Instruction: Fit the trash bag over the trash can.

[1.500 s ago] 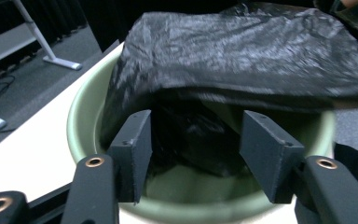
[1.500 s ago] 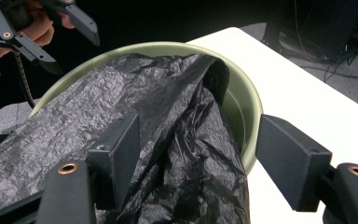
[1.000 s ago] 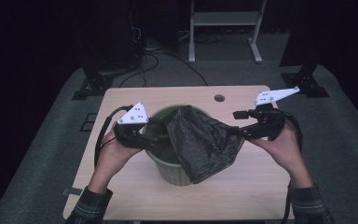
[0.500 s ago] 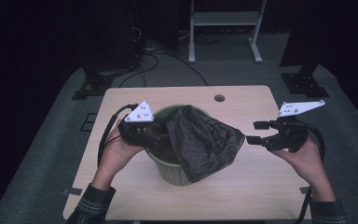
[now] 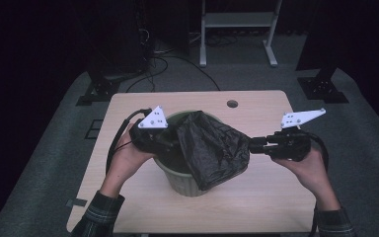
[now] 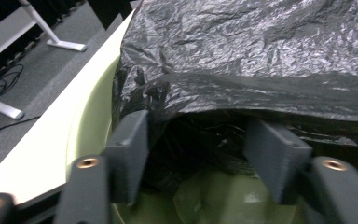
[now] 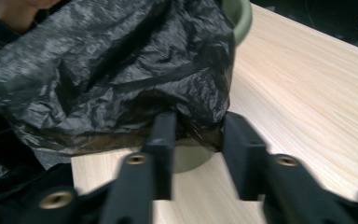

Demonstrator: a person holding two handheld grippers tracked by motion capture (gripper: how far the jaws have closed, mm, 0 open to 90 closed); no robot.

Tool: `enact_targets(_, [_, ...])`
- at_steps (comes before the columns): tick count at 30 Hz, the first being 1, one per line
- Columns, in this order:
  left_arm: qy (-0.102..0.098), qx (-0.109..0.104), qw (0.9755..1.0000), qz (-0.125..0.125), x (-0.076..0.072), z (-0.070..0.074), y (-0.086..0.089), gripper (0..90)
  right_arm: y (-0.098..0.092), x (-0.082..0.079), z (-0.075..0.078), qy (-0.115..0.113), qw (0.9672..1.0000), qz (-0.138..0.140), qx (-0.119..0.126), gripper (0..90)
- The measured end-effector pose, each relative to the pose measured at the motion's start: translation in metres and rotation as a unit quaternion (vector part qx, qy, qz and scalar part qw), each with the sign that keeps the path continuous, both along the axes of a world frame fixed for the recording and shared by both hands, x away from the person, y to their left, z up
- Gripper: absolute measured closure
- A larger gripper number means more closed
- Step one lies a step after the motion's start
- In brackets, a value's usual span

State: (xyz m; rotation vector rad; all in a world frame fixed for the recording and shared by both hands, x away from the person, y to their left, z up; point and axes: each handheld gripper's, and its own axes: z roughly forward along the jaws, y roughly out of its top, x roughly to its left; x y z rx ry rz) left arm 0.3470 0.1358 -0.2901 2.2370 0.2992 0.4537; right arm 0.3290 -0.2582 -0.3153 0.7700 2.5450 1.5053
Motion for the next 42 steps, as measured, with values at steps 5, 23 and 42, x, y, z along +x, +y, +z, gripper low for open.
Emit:
enact_targets(5, [0.022, 0.008, 0.9993, -0.030, 0.001, -0.002, -0.002, 67.8, 0.004, -0.002, 0.005, -0.013, 0.9998, 0.013, 0.007, 87.4])
enact_targets(23, [0.051, 0.040, 0.9962, -0.059, -0.004, -0.008, -0.007, 80.2, 0.069, 0.027, 0.052, -0.051, 0.9966, 0.048, 0.042, 88.9])
enact_targets(42, [0.027, -0.019, 0.9981, -0.053, -0.019, 0.011, 0.023, 25.7, 0.111, 0.066, 0.064, -0.048, 0.9978, 0.028, 0.037, 89.1])
